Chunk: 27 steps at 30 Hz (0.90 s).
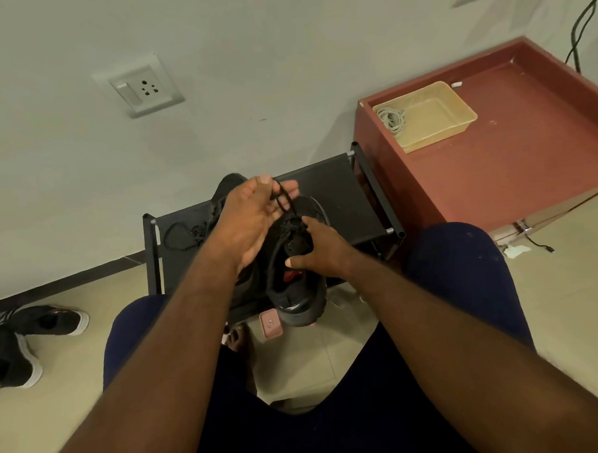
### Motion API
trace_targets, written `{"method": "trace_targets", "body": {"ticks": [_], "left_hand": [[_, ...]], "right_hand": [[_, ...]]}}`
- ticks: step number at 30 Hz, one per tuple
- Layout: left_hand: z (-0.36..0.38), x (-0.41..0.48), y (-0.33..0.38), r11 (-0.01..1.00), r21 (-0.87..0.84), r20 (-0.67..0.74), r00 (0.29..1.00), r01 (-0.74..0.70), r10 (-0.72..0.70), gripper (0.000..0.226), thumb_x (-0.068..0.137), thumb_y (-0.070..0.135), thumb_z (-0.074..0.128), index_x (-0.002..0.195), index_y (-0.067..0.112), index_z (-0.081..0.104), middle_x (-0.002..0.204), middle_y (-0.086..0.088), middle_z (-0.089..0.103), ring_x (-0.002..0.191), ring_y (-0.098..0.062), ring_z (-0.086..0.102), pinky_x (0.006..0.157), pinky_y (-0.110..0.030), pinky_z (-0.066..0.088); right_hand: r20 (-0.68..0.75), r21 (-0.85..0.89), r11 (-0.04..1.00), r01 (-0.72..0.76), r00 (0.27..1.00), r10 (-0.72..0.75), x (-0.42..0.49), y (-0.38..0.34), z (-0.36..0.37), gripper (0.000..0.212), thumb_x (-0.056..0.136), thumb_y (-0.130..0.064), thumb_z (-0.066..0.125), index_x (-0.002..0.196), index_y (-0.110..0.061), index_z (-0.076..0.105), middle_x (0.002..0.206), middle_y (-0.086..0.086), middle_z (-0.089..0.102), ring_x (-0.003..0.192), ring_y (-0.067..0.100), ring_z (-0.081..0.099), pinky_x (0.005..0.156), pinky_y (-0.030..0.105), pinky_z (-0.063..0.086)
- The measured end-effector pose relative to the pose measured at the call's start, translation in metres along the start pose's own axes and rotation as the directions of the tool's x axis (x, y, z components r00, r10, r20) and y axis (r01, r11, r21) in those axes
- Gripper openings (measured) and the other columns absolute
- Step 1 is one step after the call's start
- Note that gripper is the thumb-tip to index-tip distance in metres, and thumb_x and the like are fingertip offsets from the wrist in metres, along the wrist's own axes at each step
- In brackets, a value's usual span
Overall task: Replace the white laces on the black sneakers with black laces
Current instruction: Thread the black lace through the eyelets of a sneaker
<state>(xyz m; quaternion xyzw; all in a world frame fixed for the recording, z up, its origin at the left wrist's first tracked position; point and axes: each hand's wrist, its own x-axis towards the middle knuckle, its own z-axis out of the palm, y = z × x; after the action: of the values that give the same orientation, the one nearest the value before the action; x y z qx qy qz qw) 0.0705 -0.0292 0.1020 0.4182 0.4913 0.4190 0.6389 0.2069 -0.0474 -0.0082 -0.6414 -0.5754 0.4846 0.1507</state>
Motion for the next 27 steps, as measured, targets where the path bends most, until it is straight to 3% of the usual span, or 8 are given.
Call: {"method": "trace_targets", "body": {"ticks": [4, 13, 15, 17, 19, 20, 23, 27], "left_hand": [[0.015, -0.005, 0.033, 0.933, -0.359, 0.046, 0.998, -0.021, 0.041, 0.03, 0.105, 0.027, 0.038, 0.087, 0.009, 0.054, 0.093, -0.015, 0.072, 0.101, -0.032, 0.07, 0.092, -0.044, 0.056], [0.033, -0.021, 0.035, 0.851, -0.518, 0.199, 0.98, 0.084, 0.025, 0.036, 0.104, 0.029, 0.04, 0.081, 0.009, 0.058, 0.084, -0.011, 0.071, 0.094, -0.028, 0.071, 0.092, -0.042, 0.055], [0.035, -0.02, 0.032, 0.944, -0.324, 0.238, 0.971, 0.061, 0.019, 0.034, 0.102, 0.029, 0.044, 0.085, 0.005, 0.059, 0.09, -0.016, 0.071, 0.091, -0.029, 0.072, 0.09, -0.046, 0.055], [0.037, -0.016, 0.029, 0.961, 0.25, 0.272, 0.961, -0.118, 0.047, 0.036, 0.099, 0.035, 0.053, 0.092, 0.002, 0.066, 0.093, -0.017, 0.072, 0.086, -0.025, 0.072, 0.086, -0.048, 0.056], [0.037, -0.011, 0.027, 0.593, 0.729, 0.324, 0.935, -0.342, 0.141, 0.033, 0.096, 0.042, 0.058, 0.094, 0.012, 0.072, 0.087, -0.001, 0.071, 0.081, -0.014, 0.069, 0.078, -0.037, 0.057], [0.035, -0.009, 0.026, 0.482, 0.799, 0.298, 0.933, -0.36, 0.203, 0.032, 0.096, 0.042, 0.058, 0.097, 0.014, 0.073, 0.082, 0.005, 0.069, 0.076, -0.01, 0.067, 0.071, -0.028, 0.055], [0.013, 0.001, 0.011, 0.624, 0.746, 0.028, 0.947, -0.233, 0.321, 0.032, 0.101, 0.036, 0.05, 0.095, 0.012, 0.07, 0.076, -0.001, 0.07, 0.056, -0.012, 0.067, 0.053, -0.024, 0.05], [-0.03, 0.019, -0.049, 0.489, 0.866, -0.124, 0.992, 0.109, -0.002, 0.024, 0.101, 0.02, 0.051, 0.11, 0.006, 0.067, 0.099, -0.011, 0.071, 0.091, -0.026, 0.068, 0.085, -0.035, 0.054]], "right_hand": [[0.023, 0.022, 1.0, -0.009, 1.0, 0.009, 0.0, 0.001, -0.003, 0.115, 0.066, -0.047, 0.089, 0.157, -0.022, 0.023, 0.155, 0.008, 0.038, 0.142, 0.027, 0.038, 0.115, 0.042, 0.038], [0.024, 0.061, 0.998, 0.022, 0.999, -0.023, 0.003, 0.008, -0.003, 0.107, 0.069, -0.042, 0.089, 0.155, -0.02, 0.029, 0.152, 0.006, 0.043, 0.139, 0.025, 0.042, 0.112, 0.039, 0.04], [0.001, 0.063, 0.996, 0.065, 0.998, -0.065, 0.001, 0.005, -0.003, 0.093, 0.07, -0.043, 0.087, 0.148, -0.022, 0.041, 0.144, 0.003, 0.052, 0.132, 0.021, 0.048, 0.108, 0.036, 0.042], [-0.063, 0.058, 0.987, 0.152, 0.987, -0.149, 0.0, 0.004, 0.001, 0.063, 0.079, -0.045, 0.077, 0.134, -0.022, 0.057, 0.131, 0.001, 0.062, 0.123, 0.019, 0.057, 0.103, 0.034, 0.047], [-0.148, 0.089, 0.981, 0.173, 0.976, -0.159, 0.005, 0.005, 0.001, 0.032, 0.094, -0.038, 0.061, 0.113, -0.012, 0.066, 0.114, 0.007, 0.068, 0.108, 0.024, 0.063, 0.092, 0.03, 0.049], [-0.172, 0.108, 0.984, 0.142, 0.977, -0.123, 0.006, 0.005, -0.002, 0.025, 0.1, -0.031, 0.054, 0.104, -0.01, 0.066, 0.106, 0.01, 0.068, 0.1, 0.026, 0.064, 0.086, 0.029, 0.048], [-0.159, 0.402, 0.914, -0.054, 0.979, 0.128, 0.002, 0.001, -0.018, 0.02, 0.105, -0.024, 0.049, 0.099, -0.014, 0.066, 0.082, 0.008, 0.065, 0.067, 0.017, 0.06, 0.058, 0.021, 0.05], [-0.212, 0.619, 0.784, 0.034, 0.969, 0.125, -0.003, -0.007, -0.034, 0.019, 0.104, -0.015, 0.049, 0.095, -0.016, 0.066, 0.08, 0.007, 0.065, 0.065, 0.015, 0.061, 0.055, 0.024, 0.049]]}}
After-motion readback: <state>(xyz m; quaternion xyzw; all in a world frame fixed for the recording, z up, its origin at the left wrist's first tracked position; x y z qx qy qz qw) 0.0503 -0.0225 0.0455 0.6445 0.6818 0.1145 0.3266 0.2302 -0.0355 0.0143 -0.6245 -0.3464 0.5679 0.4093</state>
